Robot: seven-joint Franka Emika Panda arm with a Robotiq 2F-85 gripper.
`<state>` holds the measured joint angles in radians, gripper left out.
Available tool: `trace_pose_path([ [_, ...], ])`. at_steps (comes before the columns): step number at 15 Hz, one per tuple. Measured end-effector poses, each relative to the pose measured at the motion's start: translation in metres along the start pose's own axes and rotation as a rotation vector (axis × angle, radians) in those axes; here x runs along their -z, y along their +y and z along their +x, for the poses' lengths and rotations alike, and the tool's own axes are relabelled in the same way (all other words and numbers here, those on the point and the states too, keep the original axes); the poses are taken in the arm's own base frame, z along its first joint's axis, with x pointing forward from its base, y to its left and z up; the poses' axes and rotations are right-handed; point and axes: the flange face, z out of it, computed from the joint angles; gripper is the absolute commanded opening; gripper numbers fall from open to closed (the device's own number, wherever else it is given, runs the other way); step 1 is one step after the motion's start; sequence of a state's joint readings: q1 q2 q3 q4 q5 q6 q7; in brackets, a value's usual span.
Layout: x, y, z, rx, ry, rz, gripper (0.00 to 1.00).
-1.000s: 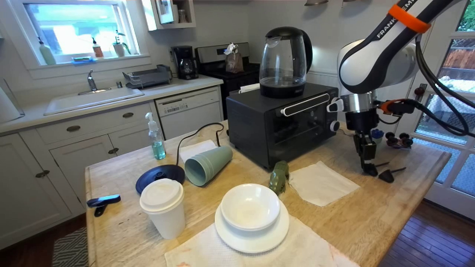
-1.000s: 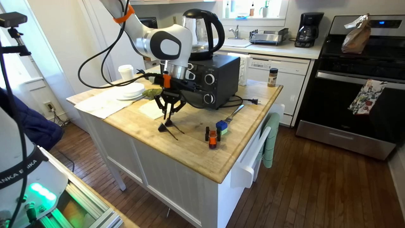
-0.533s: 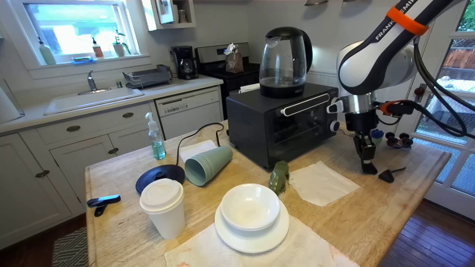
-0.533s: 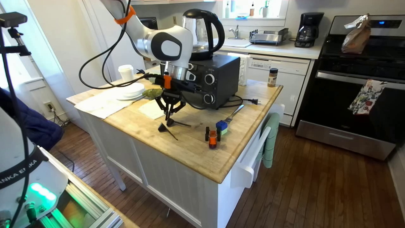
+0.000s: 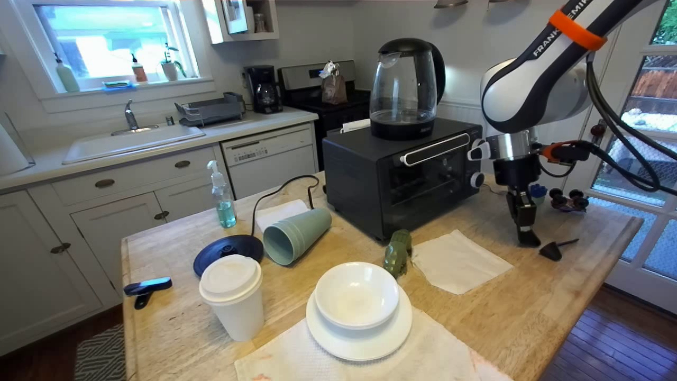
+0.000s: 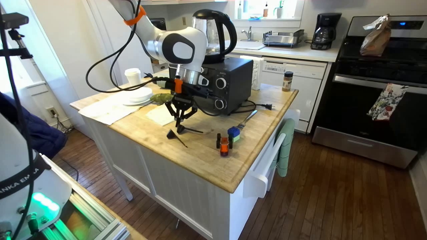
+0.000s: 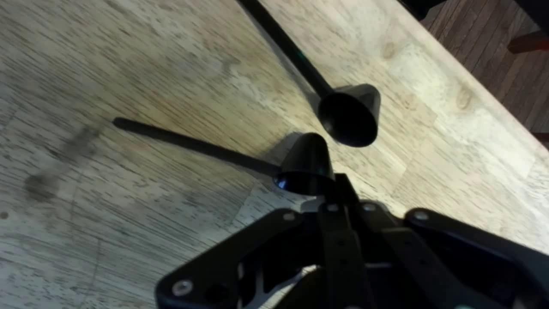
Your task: Place the scoops together
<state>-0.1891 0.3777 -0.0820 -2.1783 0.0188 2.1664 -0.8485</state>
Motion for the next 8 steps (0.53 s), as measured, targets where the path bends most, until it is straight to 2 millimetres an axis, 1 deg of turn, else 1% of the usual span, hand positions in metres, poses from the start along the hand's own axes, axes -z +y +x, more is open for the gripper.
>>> trace_pose_path([
  [5,0.007,0.014,-0.011,-0.061,-0.006,0.039,0.0],
  [8,0.008,0.018,-0.016,-0.094,0.002,0.062,0.0],
])
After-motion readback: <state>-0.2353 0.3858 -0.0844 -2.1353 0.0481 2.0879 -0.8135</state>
